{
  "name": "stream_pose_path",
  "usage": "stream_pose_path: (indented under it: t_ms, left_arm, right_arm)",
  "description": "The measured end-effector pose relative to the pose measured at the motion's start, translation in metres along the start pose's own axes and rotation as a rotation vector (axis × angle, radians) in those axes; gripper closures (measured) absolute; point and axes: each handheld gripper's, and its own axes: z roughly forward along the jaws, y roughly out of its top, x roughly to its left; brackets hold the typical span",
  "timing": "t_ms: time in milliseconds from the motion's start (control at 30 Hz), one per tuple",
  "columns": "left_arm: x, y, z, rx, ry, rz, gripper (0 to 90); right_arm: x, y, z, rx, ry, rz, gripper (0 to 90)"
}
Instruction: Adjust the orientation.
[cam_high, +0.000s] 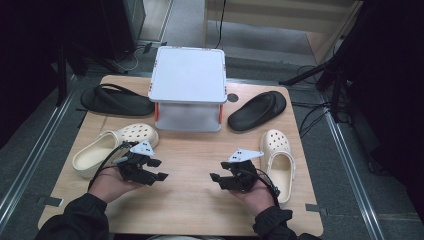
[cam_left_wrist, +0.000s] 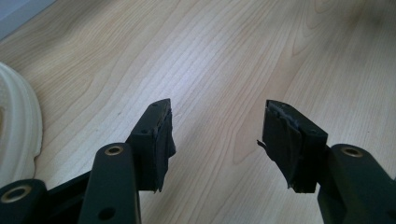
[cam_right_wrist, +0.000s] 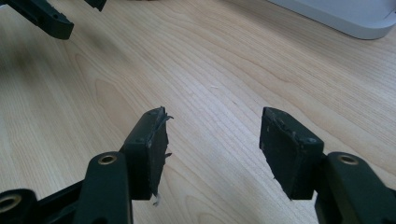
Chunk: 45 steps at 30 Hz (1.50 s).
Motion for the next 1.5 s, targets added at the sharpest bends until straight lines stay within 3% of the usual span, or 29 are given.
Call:
stream_pose_path:
  t_ms: [167,300,733,800,833,867,933,967,1000,1267,1500]
  left_arm:
    - [0.001,-0.001,-0.005,-0.018,0.013,-0.01,43.2]
    - [0.001,-0.001,-0.01,-0.022,0.025,-0.024,43.2]
    - [0.006,-0.006,-0.036,-0.046,0.054,-0.066,44.3]
    - [0.008,-0.007,-0.04,-0.044,0.057,-0.07,44.3]
    - [0.01,-0.008,-0.043,-0.046,0.07,-0.077,44.3]
    - [0.011,-0.009,-0.046,-0.043,0.072,-0.078,44.3]
    - [0.012,-0.009,-0.048,-0.044,0.075,-0.075,44.2]
    - [0.013,-0.009,-0.05,-0.045,0.078,-0.076,44.2]
    - [0.015,-0.01,-0.054,-0.046,0.09,-0.078,44.1]
    - [0.026,-0.016,-0.074,-0.048,0.128,-0.095,44.1]
    - [0.037,-0.023,-0.09,-0.055,0.13,-0.13,44.2]
  right_arm:
    - [0.001,0.001,0.002,0.009,-0.005,0.009,42.9]
    - [0.003,0.003,0.004,0.024,-0.021,-0.032,42.8]
    - [0.007,0.009,0.006,0.023,0.019,-0.053,45.6]
    - [0.007,0.01,0.005,0.028,0.036,-0.064,45.4]
    - [0.003,0.012,0.003,0.033,0.028,-0.114,45.7]
    - [0.001,0.013,0.002,0.031,0.027,-0.131,46.2]
    - [-0.001,0.014,0.0,0.021,0.031,-0.13,46.5]
    - [-0.005,0.016,-0.001,0.0,0.068,-0.096,46.5]
    - [-0.005,0.015,0.0,-0.002,0.076,-0.082,46.5]
    - [0.015,0.013,0.007,0.027,0.073,-0.116,45.9]
    - [0.02,0.013,0.007,0.024,0.07,-0.099,45.9]
